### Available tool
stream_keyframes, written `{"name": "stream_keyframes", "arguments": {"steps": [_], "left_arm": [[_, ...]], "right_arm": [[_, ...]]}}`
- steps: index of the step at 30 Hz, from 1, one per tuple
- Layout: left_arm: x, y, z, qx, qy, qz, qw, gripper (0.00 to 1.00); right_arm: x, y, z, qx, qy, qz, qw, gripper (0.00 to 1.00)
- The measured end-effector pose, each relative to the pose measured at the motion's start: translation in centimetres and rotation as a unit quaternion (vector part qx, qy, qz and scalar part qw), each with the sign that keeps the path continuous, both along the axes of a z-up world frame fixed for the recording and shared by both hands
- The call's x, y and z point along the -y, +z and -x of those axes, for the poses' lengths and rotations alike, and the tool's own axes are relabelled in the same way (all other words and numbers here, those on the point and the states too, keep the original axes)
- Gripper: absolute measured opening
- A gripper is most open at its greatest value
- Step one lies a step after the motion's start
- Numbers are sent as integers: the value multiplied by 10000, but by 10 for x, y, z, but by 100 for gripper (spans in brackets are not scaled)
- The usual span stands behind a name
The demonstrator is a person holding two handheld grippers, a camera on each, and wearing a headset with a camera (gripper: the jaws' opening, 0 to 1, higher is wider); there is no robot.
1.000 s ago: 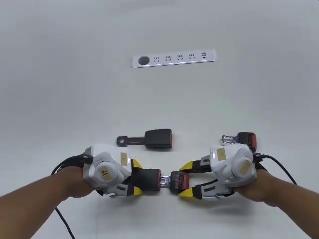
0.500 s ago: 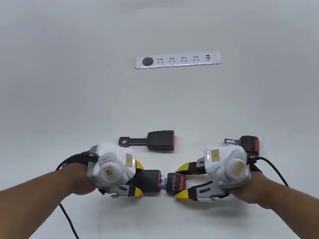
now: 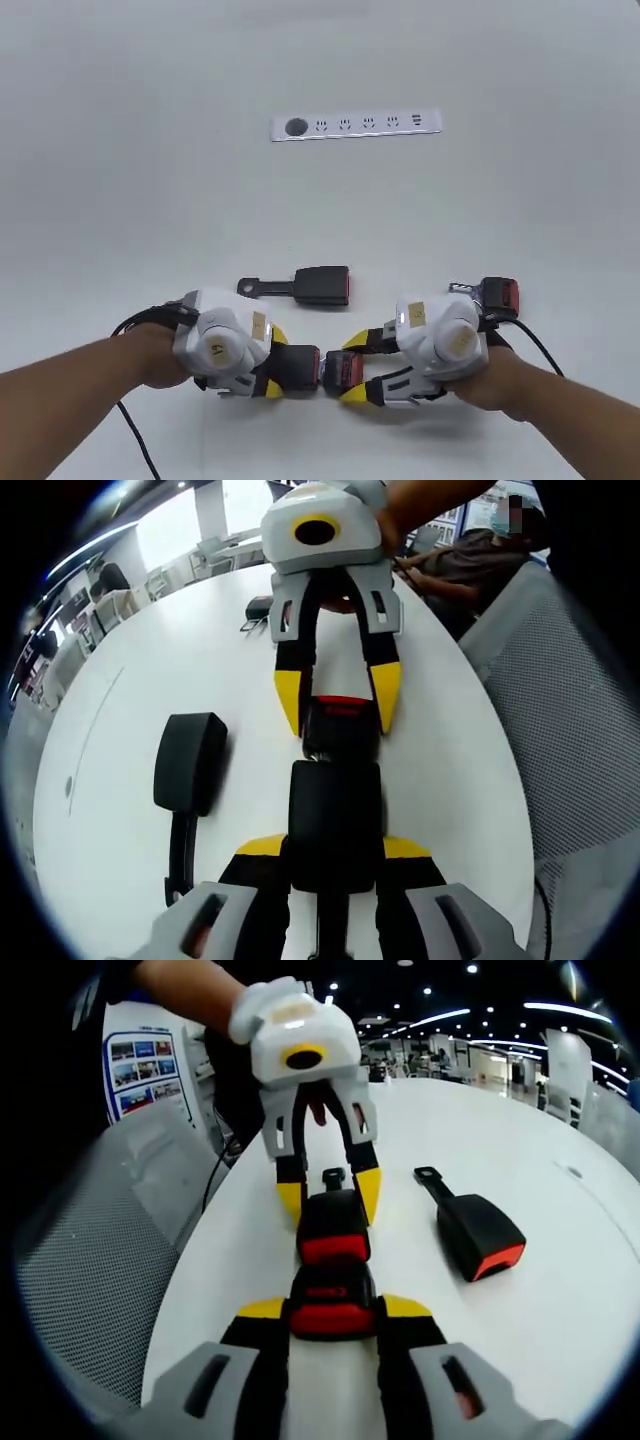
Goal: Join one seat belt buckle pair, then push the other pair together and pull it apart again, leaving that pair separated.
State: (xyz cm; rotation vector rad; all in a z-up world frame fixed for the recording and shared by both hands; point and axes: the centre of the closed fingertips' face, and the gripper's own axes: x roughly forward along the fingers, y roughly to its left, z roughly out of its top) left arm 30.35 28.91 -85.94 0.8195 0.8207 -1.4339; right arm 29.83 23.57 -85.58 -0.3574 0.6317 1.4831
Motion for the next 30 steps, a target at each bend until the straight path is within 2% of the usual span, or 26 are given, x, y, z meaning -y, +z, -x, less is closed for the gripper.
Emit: {"name": "stream_keyframes", "arguments": {"steps": [11, 15, 18, 22, 30], "left_arm": [[-2, -1, 0, 5, -180, -4, 9998, 33], [-2, -1, 1, 21, -215, 26, 9998, 33], [-4, -1, 1, 12, -153, 170, 9997, 33], [-4, 0, 0, 3, -179, 254, 9995, 33], [-4, 0, 1, -3, -258, 409, 9988, 33]], "right_arm": [[0, -1, 2, 75, 56, 168, 9998, 33], [2, 0, 3, 112, 12, 131, 9999, 33], [2, 1, 4, 274, 17, 115, 9996, 33], [3, 2, 5, 410, -120, -2, 9991, 33], [3, 4, 4, 485, -186, -124, 9986, 32]]}}
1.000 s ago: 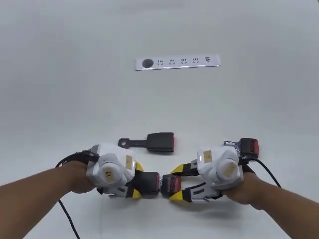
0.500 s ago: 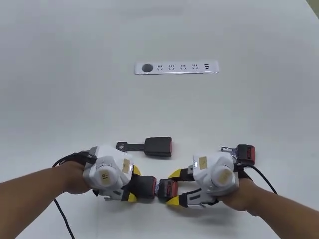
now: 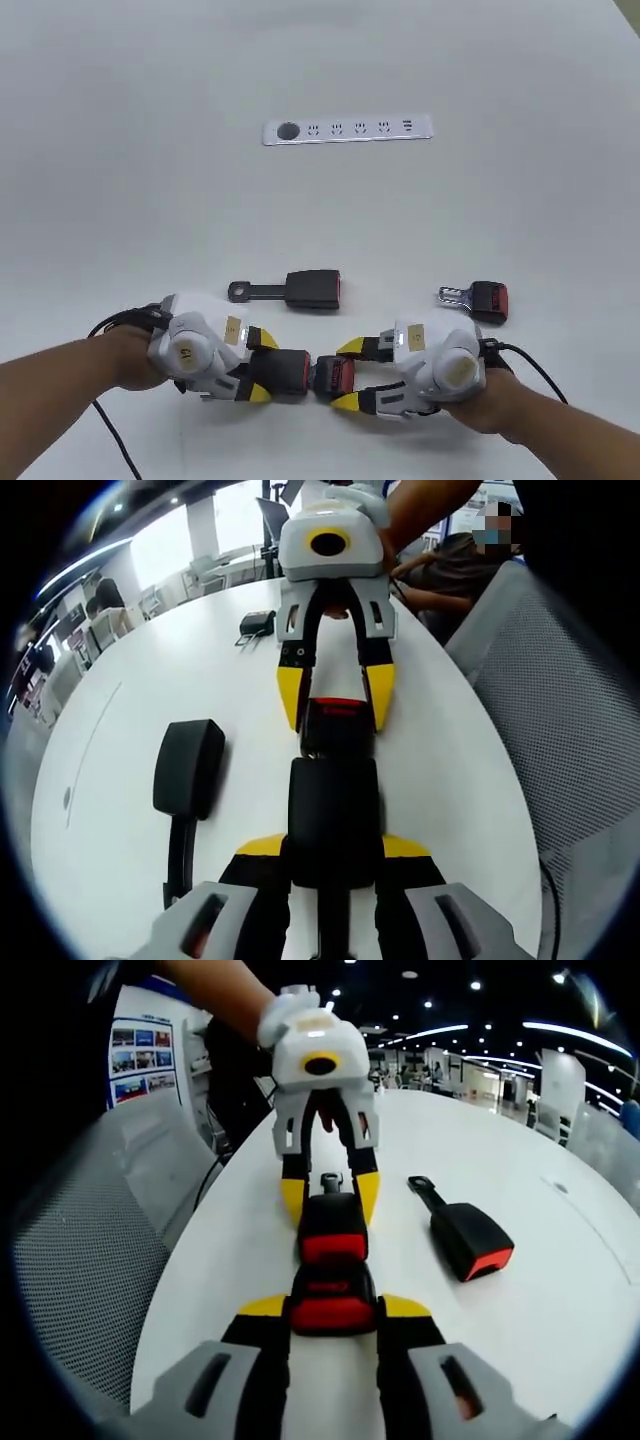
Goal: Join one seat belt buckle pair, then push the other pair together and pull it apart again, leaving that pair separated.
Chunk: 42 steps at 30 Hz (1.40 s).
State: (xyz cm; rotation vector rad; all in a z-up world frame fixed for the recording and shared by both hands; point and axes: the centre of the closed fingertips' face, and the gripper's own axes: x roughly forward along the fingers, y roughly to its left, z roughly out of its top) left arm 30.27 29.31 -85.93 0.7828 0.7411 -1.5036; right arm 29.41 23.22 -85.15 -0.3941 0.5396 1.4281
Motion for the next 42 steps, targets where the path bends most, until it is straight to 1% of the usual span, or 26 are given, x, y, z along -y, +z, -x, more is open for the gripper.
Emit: {"name": "stream_keyframes", "arguments": {"steps": [8, 10, 15, 16, 42], "left_arm": [[-1, 0, 0, -14, -66, 53, 10000, 33], [-1, 0, 1, -19, -76, 61, 10000, 33], [-1, 0, 0, -34, -77, 81, 9999, 32], [0, 0, 1, -11, -104, 87, 9999, 32], [-1, 0, 1, -70, -60, 151, 9998, 32]], "right_arm": [[1, 1, 0, 17, -1, -55, 10000, 32], [1, 1, 0, 94, 62, -26, 9999, 31], [1, 1, 0, 173, 131, -7, 9998, 31], [1, 1, 0, 162, 118, -13, 9998, 31], [4, 0, 0, 124, 79, -49, 9999, 32]]}}
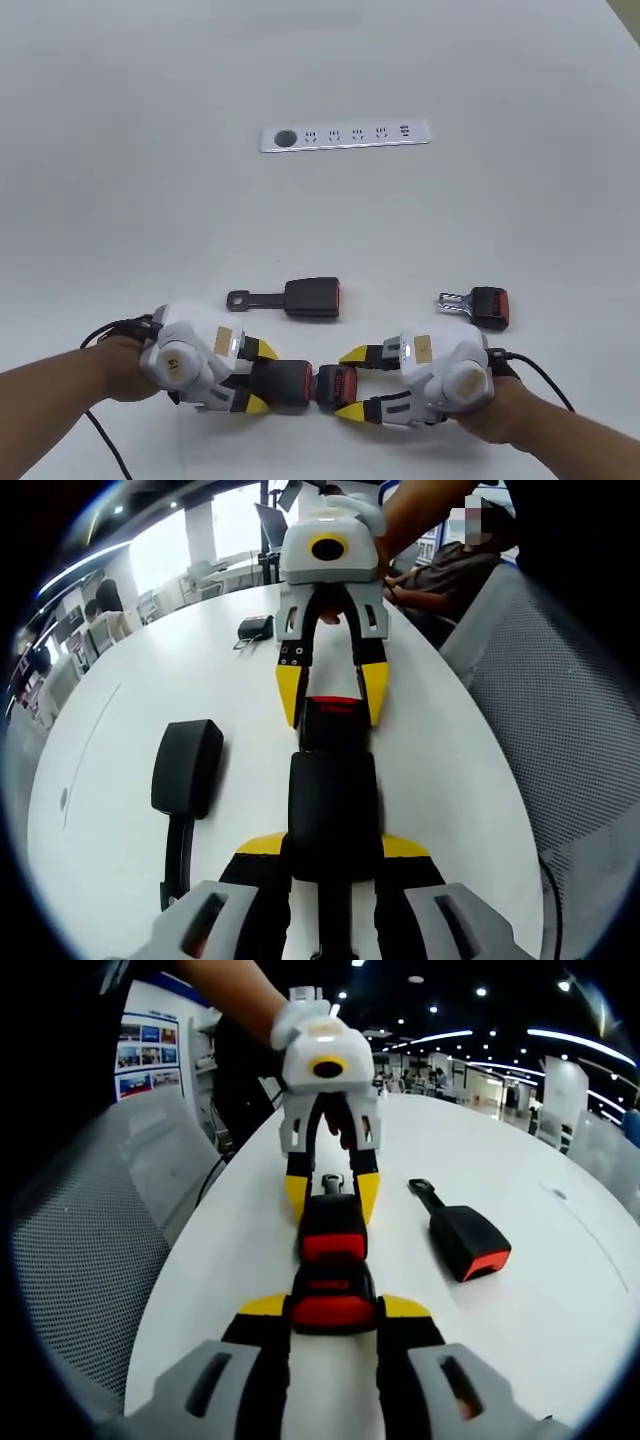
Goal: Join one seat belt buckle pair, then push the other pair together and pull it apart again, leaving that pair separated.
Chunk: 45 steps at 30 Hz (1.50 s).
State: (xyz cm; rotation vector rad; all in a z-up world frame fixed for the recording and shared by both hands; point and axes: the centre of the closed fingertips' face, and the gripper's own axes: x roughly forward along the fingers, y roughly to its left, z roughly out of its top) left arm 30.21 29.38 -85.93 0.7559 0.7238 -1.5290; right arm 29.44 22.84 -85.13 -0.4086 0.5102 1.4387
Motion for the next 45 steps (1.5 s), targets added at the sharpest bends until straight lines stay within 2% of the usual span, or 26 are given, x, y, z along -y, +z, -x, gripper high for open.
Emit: {"name": "stream_keyframes", "arguments": {"steps": [14, 17, 21, 22, 23, 24, 25, 26, 27, 28, 29, 31, 33, 37, 41, 45], "left_arm": [[1, 0, 1, 23, -68, -106, 9999, 33], [1, 0, 1, 12, 6, -101, 9999, 33], [2, 1, 1, 16, 48, -273, 9996, 34], [2, 0, 2, -9, 77, -373, 9993, 35], [3, 1, 5, -71, 48, -376, 9993, 38], [3, 2, 8, -141, 94, -370, 9992, 46], [6, 5, 10, -198, 186, -259, 9993, 52], [7, 8, 10, -233, 292, -198, 9991, 57], [9, 14, 9, -321, 501, -71, 9982, 63], [11, 19, 8, -350, 619, 31, 9975, 67], [13, 26, 6, -345, 705, 193, 9967, 71], [13, 33, 4, -372, 888, 295, 9949, 81], [11, 40, 1, -333, 991, 348, 9939, 89], [9, 48, -5, -216, 1153, 430, 9922, 93], [13, 54, -11, -160, 1288, 526, 9901, 94], [23, 62, -21, -86, 1327, 625, 9891, 92]], "right_arm": [[-1, 0, 1, -70, -92, 80, 9999, 33], [-2, 0, 2, -46, -107, 115, 9999, 34], [-2, 1, 4, -50, -142, 173, 9997, 35], [-2, 1, 5, -133, -223, 160, 9995, 36], [-1, 0, 5, -156, -241, 184, 9994, 36], [-1, -1, 7, -198, -239, 221, 9993, 36], [-1, 1, 8, -226, -247, 224, 9992, 38], [-2, 3, 11, -349, -320, 166, 9987, 42], [-3, 6, 12, -514, -433, 71, 9977, 50], [-3, 8, 11, -549, -510, 33, 9972, 64], [-3, 12, 10, -487, -568, -42, 9972, 73], [-1, 19, 10, -413, -637, -185, 9969, 84], [3, 22, 11, -423, -648, -172, 9969, 83], [14, 32, 7, -310, -786, -219, 9962, 84], [25, 37, 0, -241, -911, -256, 9952, 83], [41, 39, -14, -212, -1094, -206, 9936, 83]]}}
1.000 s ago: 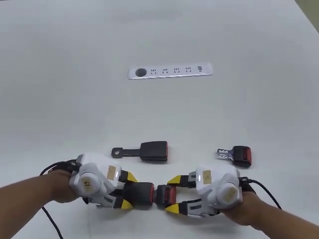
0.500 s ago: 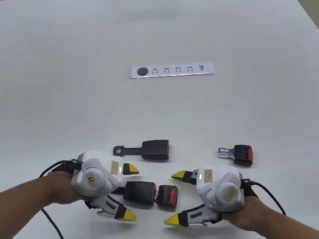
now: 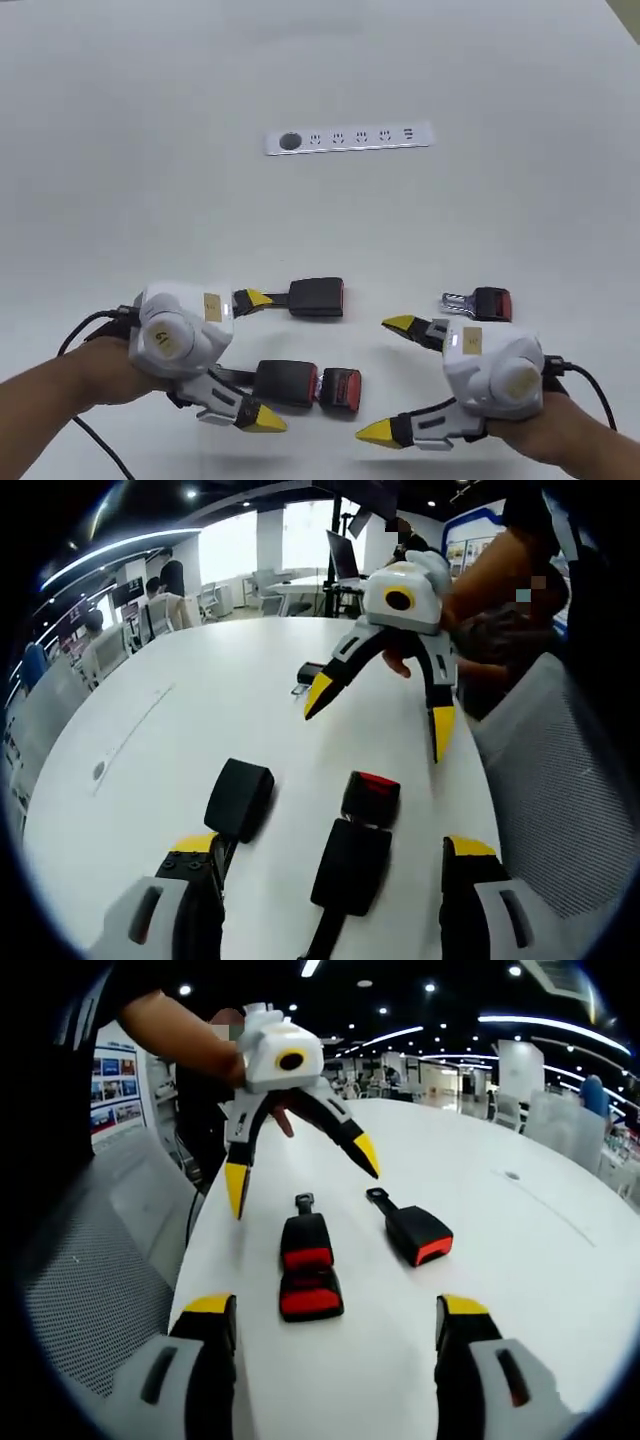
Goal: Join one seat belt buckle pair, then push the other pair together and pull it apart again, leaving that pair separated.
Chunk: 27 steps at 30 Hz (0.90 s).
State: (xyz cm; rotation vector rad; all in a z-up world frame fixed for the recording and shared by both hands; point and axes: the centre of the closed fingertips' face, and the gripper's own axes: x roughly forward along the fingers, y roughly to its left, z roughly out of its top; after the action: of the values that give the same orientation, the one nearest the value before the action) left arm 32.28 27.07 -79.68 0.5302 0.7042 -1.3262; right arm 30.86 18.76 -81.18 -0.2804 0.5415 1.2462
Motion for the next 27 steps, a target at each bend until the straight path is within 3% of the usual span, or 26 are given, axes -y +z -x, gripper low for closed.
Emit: {"name": "stream_keyframes", "arguments": {"steps": [5, 12, 14, 21, 27], "left_arm": [[10, 12, -19, 214, -17, 90, 9997, 91], [20, 25, -50, 383, 97, 249, 9989, 91], [20, 24, -58, 451, 90, 216, 9987, 90], [25, 12, -78, 369, 47, 124, 9992, 89], [30, -8, -87, 246, 53, 10, 9997, 82]], "right_arm": [[27, 10, -18, 180, -223, 76, 9996, 83], [90, 9, -44, 195, -709, 308, 9968, 81], [110, 6, -52, 172, -862, 414, 9953, 80], [152, -2, -74, 64, -1119, 555, 9921, 78], [156, -16, -79, -92, -965, 691, 9929, 76]]}}
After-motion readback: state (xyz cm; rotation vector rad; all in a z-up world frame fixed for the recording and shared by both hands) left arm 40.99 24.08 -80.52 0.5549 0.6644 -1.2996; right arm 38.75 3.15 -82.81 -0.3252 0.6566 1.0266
